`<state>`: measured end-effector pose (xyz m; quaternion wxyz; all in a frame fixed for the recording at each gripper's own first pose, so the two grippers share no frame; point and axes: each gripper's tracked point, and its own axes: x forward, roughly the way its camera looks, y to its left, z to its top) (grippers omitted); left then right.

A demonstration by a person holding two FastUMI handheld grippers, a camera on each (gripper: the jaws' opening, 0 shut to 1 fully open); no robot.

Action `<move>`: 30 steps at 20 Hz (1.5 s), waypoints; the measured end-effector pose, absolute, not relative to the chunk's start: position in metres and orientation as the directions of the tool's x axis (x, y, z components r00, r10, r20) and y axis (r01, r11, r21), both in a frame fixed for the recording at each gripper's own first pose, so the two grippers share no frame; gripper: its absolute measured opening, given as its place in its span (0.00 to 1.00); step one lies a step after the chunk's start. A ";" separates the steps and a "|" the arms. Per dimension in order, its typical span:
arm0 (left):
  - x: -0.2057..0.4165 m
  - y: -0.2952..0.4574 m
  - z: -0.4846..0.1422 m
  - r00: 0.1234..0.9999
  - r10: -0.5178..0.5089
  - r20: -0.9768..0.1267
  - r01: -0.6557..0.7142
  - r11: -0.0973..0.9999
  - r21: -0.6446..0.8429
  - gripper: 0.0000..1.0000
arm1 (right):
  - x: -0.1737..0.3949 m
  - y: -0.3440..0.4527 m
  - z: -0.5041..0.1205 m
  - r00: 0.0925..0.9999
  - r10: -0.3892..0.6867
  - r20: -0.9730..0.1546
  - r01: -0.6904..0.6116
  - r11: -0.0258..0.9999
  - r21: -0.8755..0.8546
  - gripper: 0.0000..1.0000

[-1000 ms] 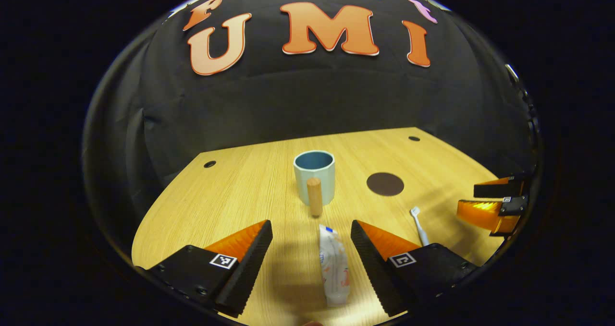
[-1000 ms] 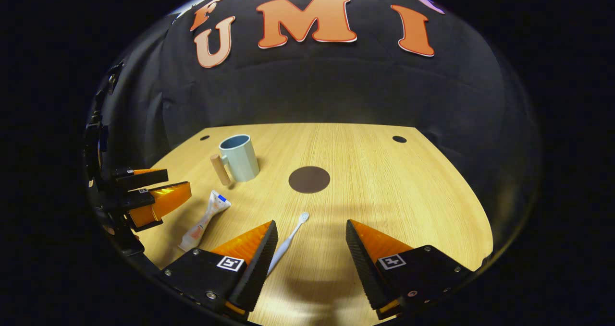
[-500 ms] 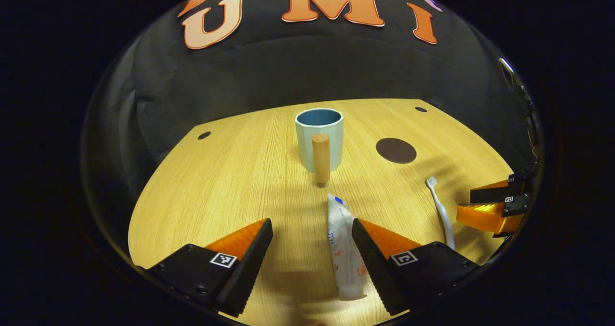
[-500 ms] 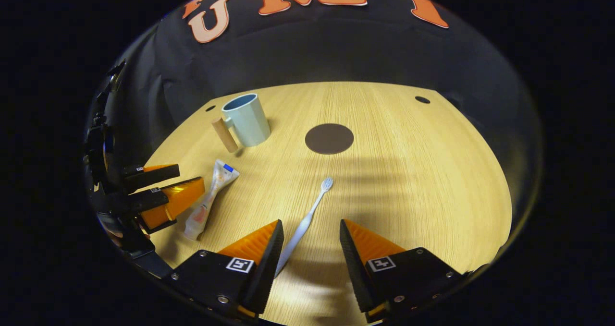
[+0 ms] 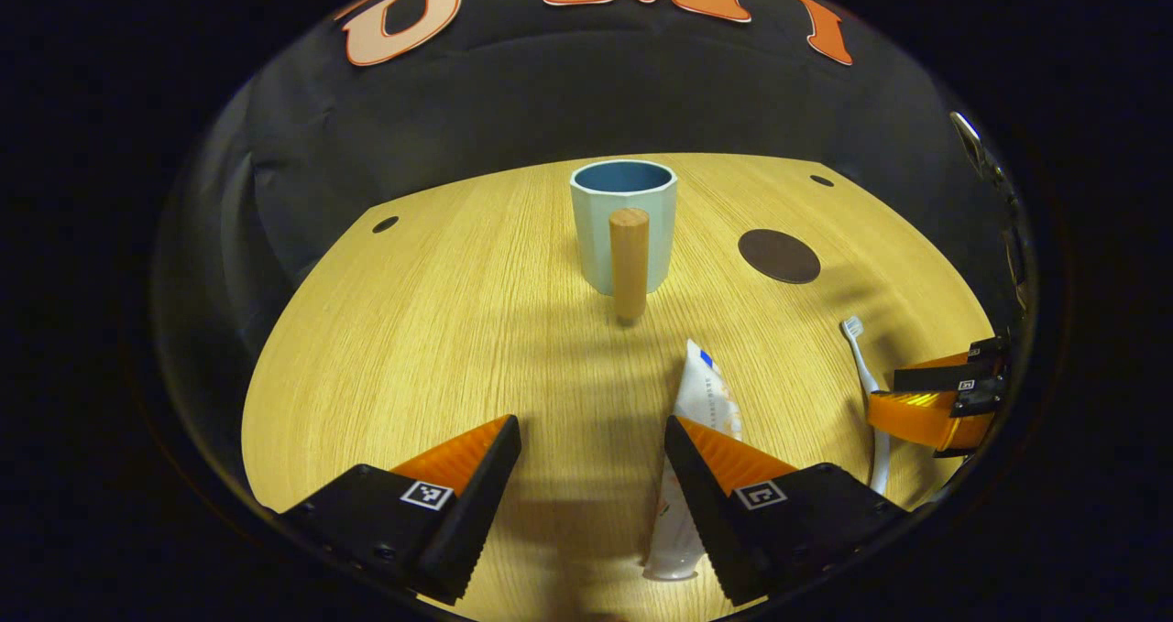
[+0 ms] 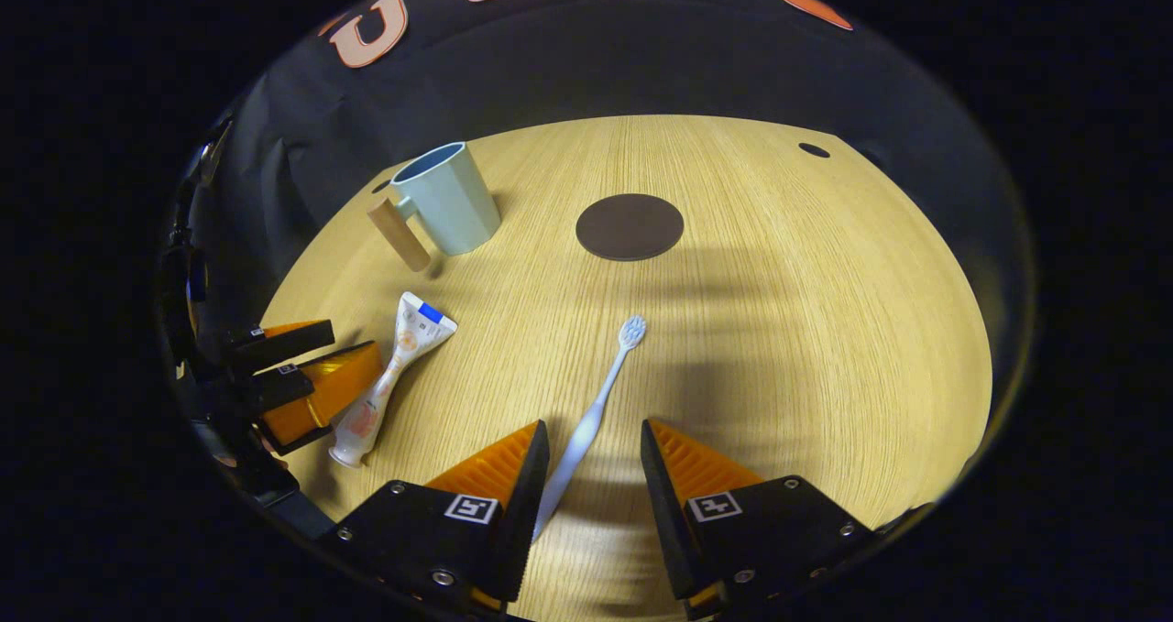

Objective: Put the toothbrush and toothpaste on the desktop into the cup, then pick up the cup and place it on the coaster on the desktop.

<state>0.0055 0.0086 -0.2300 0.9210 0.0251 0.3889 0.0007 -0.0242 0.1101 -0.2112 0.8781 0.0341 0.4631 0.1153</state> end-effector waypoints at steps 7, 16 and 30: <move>0.015 -0.007 -0.209 0.729 -0.058 -0.682 0.151 0.985 0.078 0.93 | -0.020 0.103 -0.213 0.539 0.253 -0.804 -0.192 0.966 0.175 0.22; 0.001 -0.057 -0.208 0.692 -0.146 -0.707 0.304 0.947 0.102 1.00 | -0.014 0.122 -0.214 0.514 0.334 -0.790 -0.214 0.942 0.259 0.09; -0.017 -0.082 -0.241 0.576 -0.281 -0.768 0.485 0.873 0.045 0.99 | -0.007 0.123 -0.210 0.563 0.351 -0.748 -0.197 0.936 0.292 0.09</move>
